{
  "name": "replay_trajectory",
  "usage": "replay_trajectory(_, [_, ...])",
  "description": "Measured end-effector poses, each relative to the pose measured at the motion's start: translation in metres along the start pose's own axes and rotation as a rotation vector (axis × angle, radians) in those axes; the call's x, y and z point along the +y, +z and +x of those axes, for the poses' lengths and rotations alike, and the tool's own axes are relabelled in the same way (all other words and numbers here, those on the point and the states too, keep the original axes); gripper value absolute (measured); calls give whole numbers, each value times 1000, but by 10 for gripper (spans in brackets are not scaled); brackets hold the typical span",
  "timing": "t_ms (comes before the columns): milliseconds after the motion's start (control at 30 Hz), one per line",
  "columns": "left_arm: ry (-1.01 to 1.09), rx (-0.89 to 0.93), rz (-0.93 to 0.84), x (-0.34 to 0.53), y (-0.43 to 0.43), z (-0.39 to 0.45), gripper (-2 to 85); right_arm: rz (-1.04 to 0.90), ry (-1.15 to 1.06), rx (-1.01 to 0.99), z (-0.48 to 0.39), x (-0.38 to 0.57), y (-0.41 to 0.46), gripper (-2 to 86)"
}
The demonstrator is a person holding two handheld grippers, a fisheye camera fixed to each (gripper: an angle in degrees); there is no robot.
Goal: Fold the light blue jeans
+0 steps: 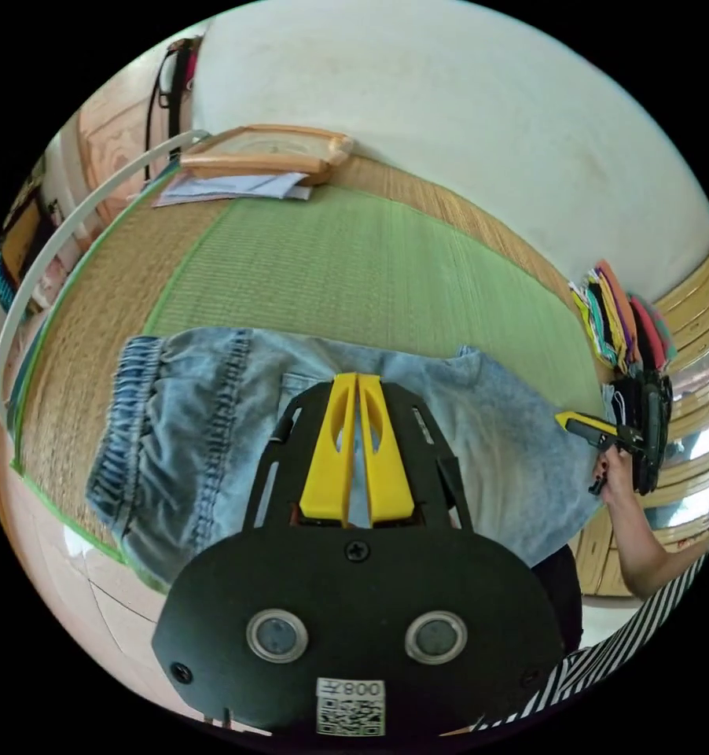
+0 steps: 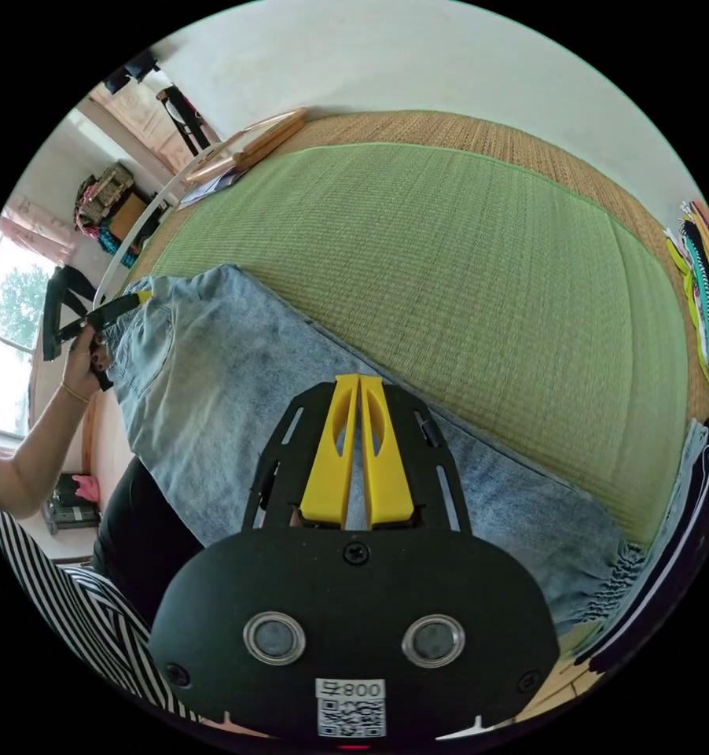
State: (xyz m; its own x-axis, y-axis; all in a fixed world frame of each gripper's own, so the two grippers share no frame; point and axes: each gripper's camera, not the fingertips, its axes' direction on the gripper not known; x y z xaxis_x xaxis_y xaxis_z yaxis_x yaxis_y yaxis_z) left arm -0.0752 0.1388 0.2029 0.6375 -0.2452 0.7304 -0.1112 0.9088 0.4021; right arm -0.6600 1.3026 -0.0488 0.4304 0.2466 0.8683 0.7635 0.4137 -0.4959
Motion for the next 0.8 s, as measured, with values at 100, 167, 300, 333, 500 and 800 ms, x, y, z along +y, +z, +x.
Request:
replay_trajectory(100, [-59, -127, -42, 14, -6, -11, 1, 4, 17, -18, 12, 3, 1, 1])
replay_trajectory(167, [-68, -91, -102, 23, 1, -20, 1, -1, 36, -42, 21, 3, 0, 2])
replay_trajectory(300, [-196, -16, -11, 36, -30, -17, 1, -16, 57, -24, 31, 6, -15, 2])
replay_trajectory(333, [-180, -27, 2, 40, -38, -9, 1, 11, 53, -19, 31, 12, -27, 1])
replay_trajectory(500, [-144, -37, -90, 56, -43, 18, 1, 74, 86, -87, 40, 67, -71, 1])
replay_trajectory(800, [155, 128, -204, 61, -42, 138, 2, -32, 246, -21, 90, 208, -68, 2])
